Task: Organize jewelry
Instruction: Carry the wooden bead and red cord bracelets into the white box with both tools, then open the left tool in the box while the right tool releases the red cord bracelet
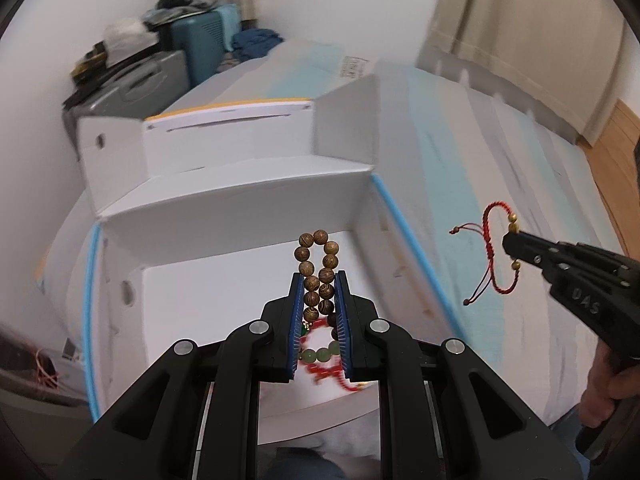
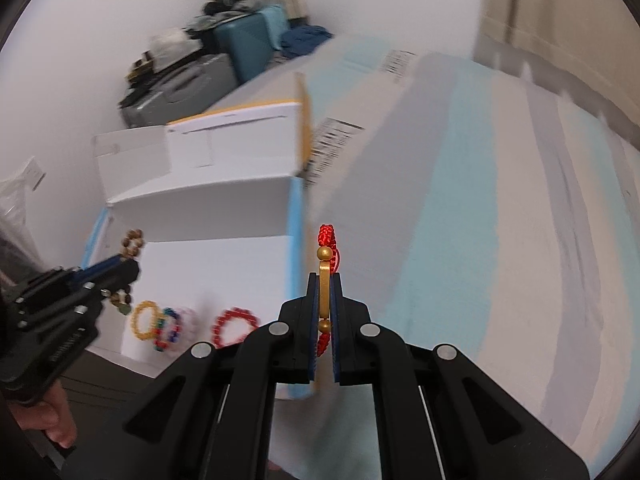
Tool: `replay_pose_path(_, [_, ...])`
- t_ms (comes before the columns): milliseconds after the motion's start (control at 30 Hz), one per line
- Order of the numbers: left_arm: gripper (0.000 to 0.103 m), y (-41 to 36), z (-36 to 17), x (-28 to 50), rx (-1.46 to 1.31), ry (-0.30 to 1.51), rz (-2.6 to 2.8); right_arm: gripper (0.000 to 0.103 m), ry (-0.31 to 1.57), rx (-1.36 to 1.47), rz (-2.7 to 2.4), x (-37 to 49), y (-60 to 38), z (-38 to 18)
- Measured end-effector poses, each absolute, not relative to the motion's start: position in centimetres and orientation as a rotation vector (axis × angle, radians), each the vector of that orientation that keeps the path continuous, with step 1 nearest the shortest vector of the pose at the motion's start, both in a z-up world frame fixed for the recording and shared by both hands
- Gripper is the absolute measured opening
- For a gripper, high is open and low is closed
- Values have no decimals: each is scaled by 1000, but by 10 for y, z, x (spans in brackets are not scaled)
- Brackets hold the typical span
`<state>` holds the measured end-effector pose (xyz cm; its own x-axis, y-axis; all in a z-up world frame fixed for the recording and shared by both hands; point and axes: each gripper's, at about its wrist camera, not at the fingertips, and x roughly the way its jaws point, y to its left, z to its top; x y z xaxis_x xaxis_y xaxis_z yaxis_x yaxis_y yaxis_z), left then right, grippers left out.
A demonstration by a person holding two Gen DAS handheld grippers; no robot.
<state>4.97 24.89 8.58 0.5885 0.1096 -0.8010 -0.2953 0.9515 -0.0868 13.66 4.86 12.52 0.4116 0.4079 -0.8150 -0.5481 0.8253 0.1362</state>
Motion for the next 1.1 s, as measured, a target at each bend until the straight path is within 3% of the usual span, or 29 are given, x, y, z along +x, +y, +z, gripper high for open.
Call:
replay_pose_path(367, [14,302,62,20,-279,945,310,4,1017,-253,700,108,123,106])
replay_pose_path(833, [15,325,31,9,-313,991,343,4,1107,-296,690,107,150,56])
replay_pose_path(1067, [17,325,27,9,-309,989,349,7,1103,-299,682,105,153,54])
replay_pose_path(1100, [17,325,27,9,-310,988,350,12,1101,-299,681,105,153,54])
